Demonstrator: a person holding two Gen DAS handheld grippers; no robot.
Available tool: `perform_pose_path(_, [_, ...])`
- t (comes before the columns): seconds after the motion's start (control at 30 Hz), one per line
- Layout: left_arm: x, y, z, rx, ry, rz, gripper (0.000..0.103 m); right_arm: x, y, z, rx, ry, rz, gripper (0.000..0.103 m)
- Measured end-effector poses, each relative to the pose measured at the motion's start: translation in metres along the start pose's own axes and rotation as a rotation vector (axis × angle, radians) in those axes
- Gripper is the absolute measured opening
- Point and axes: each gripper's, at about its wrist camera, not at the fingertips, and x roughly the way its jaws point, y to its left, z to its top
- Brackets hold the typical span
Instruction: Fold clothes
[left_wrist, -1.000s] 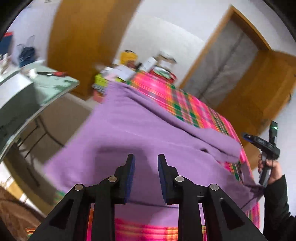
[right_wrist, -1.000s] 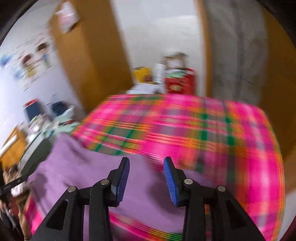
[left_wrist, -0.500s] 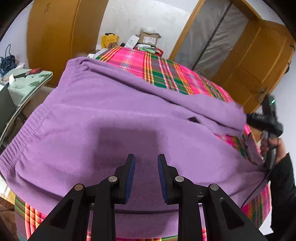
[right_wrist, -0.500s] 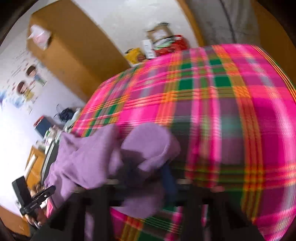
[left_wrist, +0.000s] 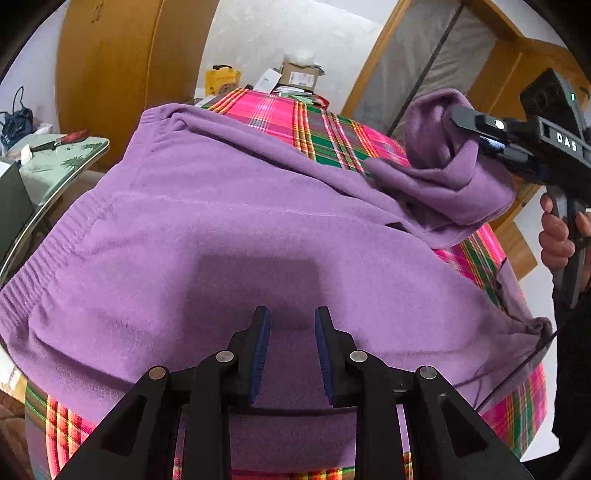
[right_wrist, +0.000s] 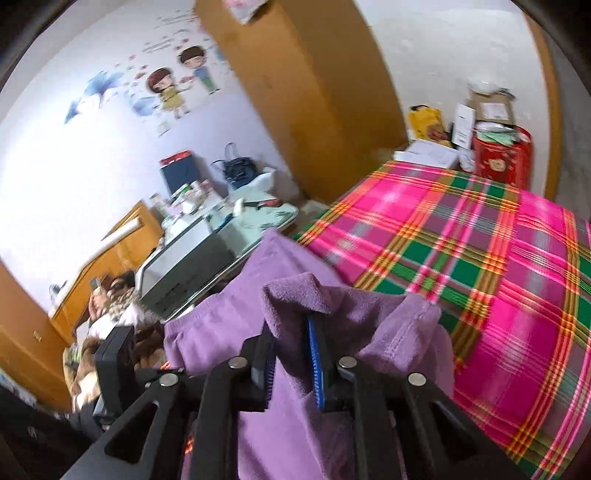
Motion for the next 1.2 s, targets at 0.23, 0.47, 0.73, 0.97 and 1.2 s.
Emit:
perform_pose_path(0.23, [-0.001, 0.004, -0.003, 0.013, -0.018, -0.012, 0.026, -0.040, -0.064, -0.031, 0.237, -0.066, -0.098, 0.050])
perform_pose_path(0.47, [0.001, 0.005, -0.004, 0.017, -0.025, -0.018, 0.027, -0.007, 0.007, -0.082, -0.018, 0.208, 0.005, 0.052])
perform_pose_path(0.73, [0.003, 0.008, -0.001, 0.016, -0.026, -0.022, 0.027, -0.090, -0.026, -0.063, 0.036, -0.118, -0.127, 0.052])
perform_pose_path(0.97, [0.004, 0.006, 0.000, 0.018, -0.026, -0.020, 0.029, -0.068, -0.103, -0.074, 0.270, -0.050, -0.163, 0.055])
perform_pose_path(1.2, [0.003, 0.004, -0.001, 0.026, -0.021, -0.013, 0.031, -0.034, -0.102, -0.060, 0.272, -0.006, -0.114, 0.007])
